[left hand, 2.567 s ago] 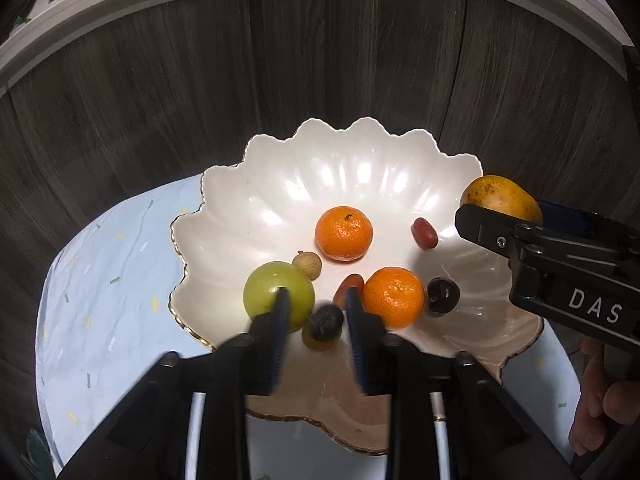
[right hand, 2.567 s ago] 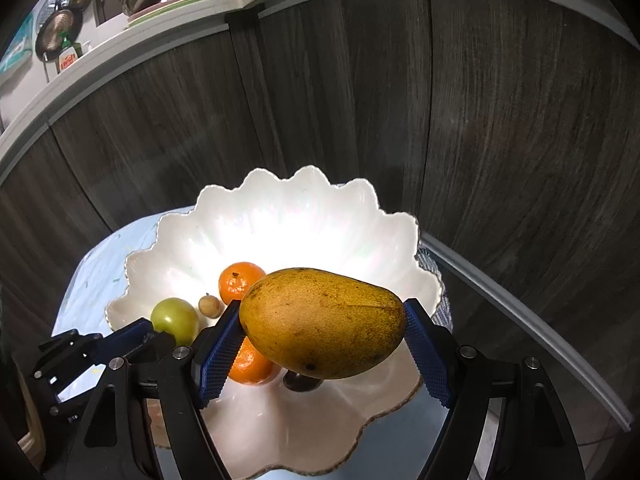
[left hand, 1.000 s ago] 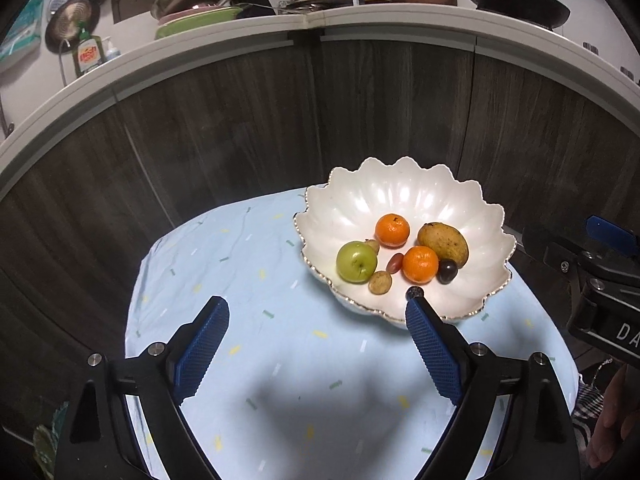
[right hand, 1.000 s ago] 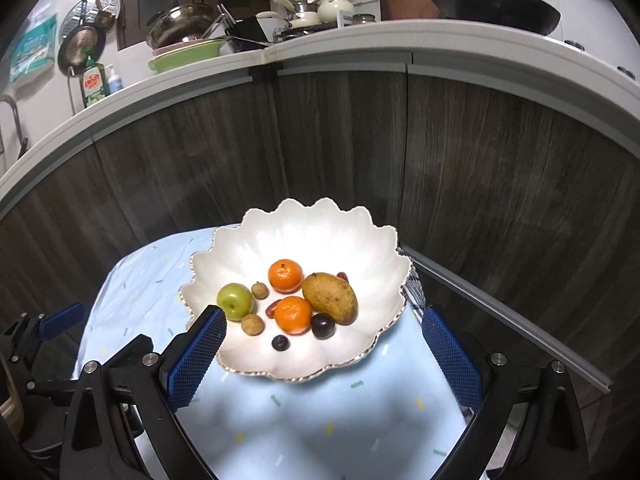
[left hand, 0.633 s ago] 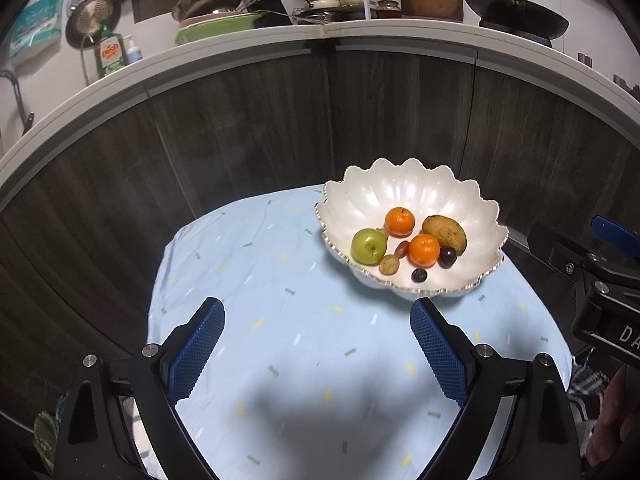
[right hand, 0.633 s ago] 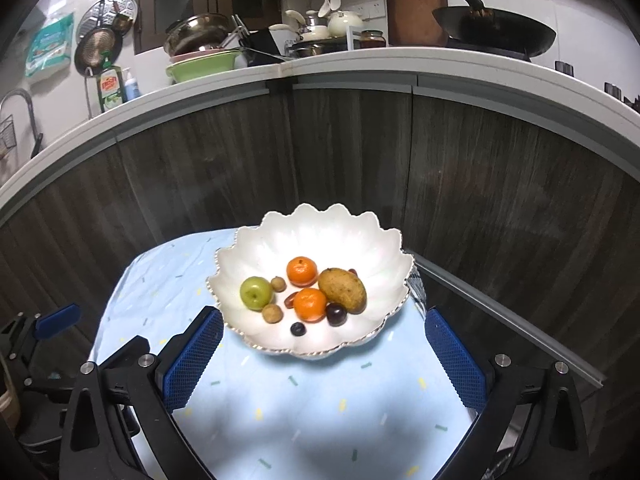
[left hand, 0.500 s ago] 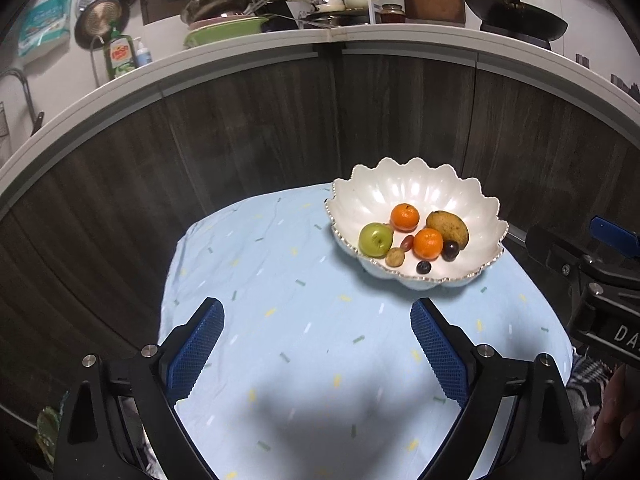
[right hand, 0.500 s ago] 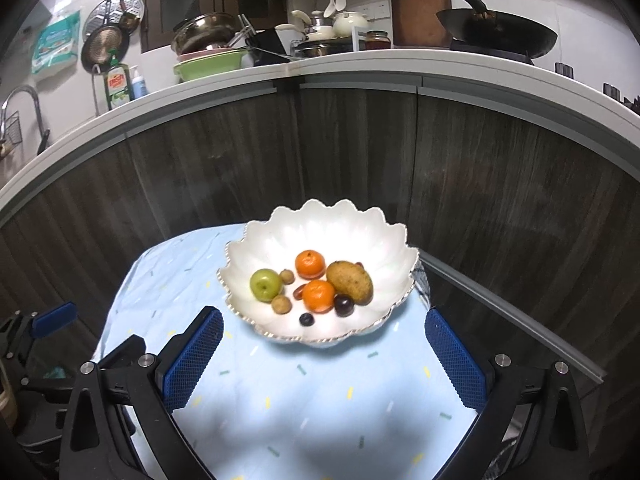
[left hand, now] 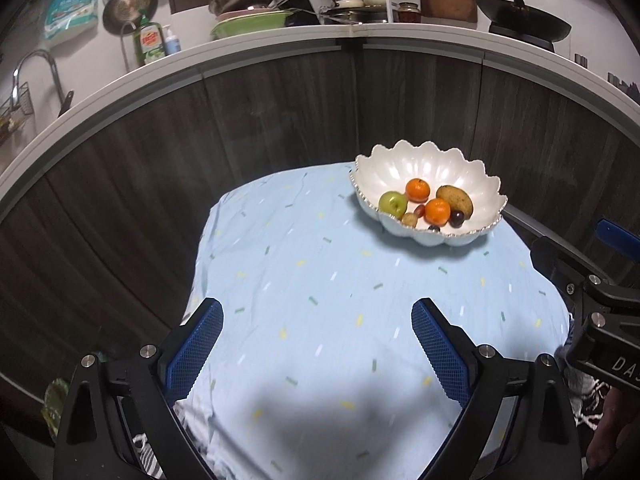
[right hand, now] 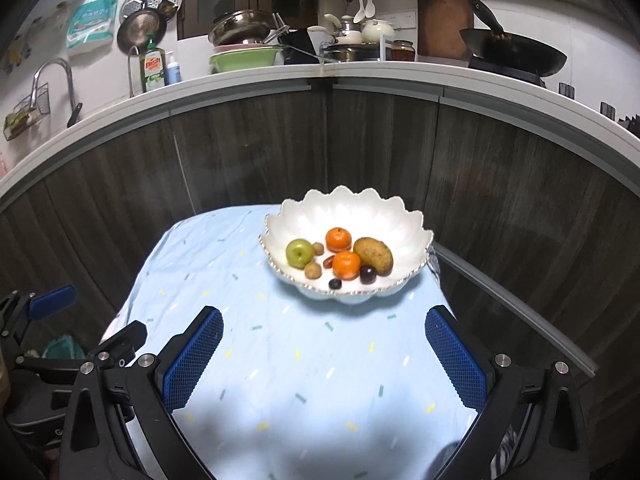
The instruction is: Organize fruits
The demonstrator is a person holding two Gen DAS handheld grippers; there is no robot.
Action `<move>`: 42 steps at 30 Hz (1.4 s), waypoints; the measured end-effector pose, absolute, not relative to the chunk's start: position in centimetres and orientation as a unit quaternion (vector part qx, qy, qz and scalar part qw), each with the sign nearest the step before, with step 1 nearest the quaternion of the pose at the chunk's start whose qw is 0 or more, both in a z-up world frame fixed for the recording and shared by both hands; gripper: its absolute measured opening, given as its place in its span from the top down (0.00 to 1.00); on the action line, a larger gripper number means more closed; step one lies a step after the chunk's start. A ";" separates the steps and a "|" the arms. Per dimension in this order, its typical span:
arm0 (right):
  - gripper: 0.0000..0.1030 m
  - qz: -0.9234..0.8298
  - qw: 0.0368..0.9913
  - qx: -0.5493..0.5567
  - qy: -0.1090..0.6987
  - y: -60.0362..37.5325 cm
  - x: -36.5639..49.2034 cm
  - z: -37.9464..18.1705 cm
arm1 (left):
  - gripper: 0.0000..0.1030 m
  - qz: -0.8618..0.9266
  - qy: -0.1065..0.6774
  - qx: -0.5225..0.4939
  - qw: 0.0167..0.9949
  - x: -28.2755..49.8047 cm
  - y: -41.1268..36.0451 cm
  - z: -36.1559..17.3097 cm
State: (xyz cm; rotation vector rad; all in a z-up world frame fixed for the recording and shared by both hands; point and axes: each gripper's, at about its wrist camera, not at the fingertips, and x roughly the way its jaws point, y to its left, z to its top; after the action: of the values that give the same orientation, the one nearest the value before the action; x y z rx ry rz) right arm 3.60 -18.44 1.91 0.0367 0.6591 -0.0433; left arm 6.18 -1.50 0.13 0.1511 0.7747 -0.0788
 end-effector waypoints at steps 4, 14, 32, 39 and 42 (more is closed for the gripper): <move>0.01 -0.026 0.944 0.020 0.329 -18.1 2.5 2.1 | 0.06 -0.027 0.387 0.058 0.920 4.6 -0.6 0.1; 0.01 -0.013 0.943 0.036 0.330 -17.3 -0.8 2.4 | 0.06 -0.013 0.390 0.036 0.920 1.3 0.6 0.5; 0.01 -0.022 0.948 0.042 0.315 -17.8 -4.0 3.1 | 0.04 0.005 0.348 0.038 0.937 -2.7 0.9 1.9; 0.01 -0.023 0.951 0.044 0.306 -17.8 -4.4 3.4 | 0.04 -0.001 0.347 0.041 0.937 -2.9 0.6 1.9; 0.01 -0.026 0.951 0.044 0.303 -17.8 -4.5 3.5 | 0.04 -0.002 0.346 0.042 0.937 -3.0 0.6 1.9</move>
State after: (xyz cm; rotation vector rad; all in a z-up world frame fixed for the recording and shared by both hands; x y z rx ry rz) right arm -4.51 -17.80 3.52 0.0897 0.6169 -0.0523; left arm -2.95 0.55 1.88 0.0858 0.7072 -0.0049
